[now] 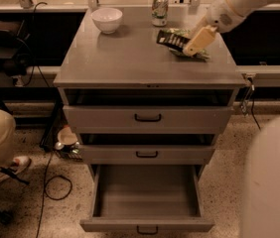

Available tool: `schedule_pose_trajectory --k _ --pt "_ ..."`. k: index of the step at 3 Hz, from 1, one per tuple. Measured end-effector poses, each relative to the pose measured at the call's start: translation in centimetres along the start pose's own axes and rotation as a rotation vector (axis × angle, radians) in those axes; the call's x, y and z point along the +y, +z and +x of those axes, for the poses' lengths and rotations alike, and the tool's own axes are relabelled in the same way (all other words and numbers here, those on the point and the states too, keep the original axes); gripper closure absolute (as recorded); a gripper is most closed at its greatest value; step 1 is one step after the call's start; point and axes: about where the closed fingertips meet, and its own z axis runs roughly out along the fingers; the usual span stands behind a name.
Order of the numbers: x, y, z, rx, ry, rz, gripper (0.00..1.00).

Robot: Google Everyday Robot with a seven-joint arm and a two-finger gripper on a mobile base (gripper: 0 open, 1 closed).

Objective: Place rxbar chocolate into bottom drawer

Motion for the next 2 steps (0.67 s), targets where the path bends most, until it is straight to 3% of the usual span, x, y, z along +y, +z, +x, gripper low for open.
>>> schedule_pose_trajectory --k 1,2 --pt "1.24 0.81 1.87 0.021 0.022 -0.026 1.00" --pt "1.16 1.10 1.56 0.020 0.017 -0.028 1.00"
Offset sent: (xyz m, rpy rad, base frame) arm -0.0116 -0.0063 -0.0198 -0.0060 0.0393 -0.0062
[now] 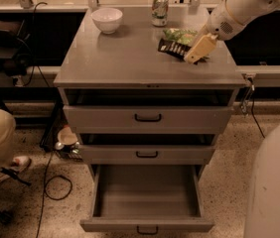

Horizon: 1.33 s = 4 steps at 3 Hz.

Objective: Place rxbar chocolate into bottom drawer

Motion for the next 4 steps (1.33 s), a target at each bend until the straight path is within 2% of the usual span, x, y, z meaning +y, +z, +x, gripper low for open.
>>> schedule_pose_trajectory --k 1,2,3,4 --pt "0.8 -0.2 0.7 0.028 0.000 -0.006 1.00" --pt "2.4 -2.8 2.7 0.080 0.039 0.036 1.00" --pt "5.7 -5.4 5.4 0.113 0.108 0.077 1.00" --pt "9.9 -2.8 10.3 0.167 0.206 0.024 1.00"
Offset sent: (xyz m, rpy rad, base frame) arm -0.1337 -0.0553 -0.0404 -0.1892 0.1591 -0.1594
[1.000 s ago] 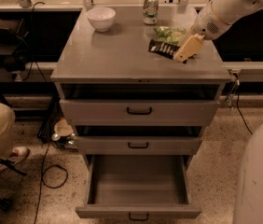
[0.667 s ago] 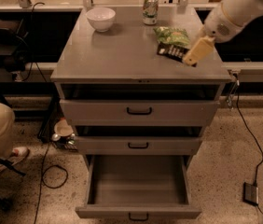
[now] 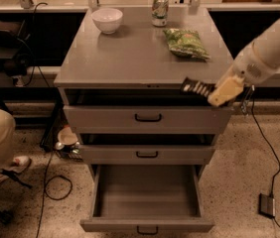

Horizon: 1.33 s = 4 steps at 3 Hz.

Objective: Place rxbar chocolate into bottom drawer

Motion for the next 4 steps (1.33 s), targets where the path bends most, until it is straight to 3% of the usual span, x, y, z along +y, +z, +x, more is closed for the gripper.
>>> schedule_pose_trajectory --k 1,3,4 --pt "3.2 5.8 4.9 0.068 0.085 -0.103 1.00" --pt "4.2 7.2 6.1 0.089 0.098 -0.132 1.00" --pt "4.9 9.9 8.8 0.138 0.137 -0.140 1.00"
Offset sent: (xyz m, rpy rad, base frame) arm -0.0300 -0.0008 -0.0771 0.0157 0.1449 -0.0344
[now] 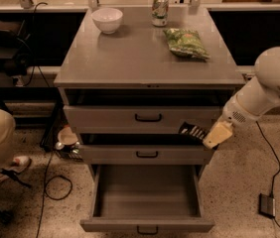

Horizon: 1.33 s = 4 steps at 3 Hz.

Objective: Place rxbar chocolate into bottom drawer

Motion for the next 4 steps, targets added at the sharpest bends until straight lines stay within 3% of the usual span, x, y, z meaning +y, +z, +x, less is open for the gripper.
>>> schedule_pose_trajectory --k 1,2,3,4 --pt "0.9 6.1 3.8 0.030 0.065 -0.061 1.00" --pt "3.3 15.4 8.2 0.028 0.158 -0.173 1.00" --pt "5.9 23.7 10.6 0.003 0.242 -0.291 1.00" --pt "5.9 23.7 10.6 0.003 0.242 -0.291 1.00"
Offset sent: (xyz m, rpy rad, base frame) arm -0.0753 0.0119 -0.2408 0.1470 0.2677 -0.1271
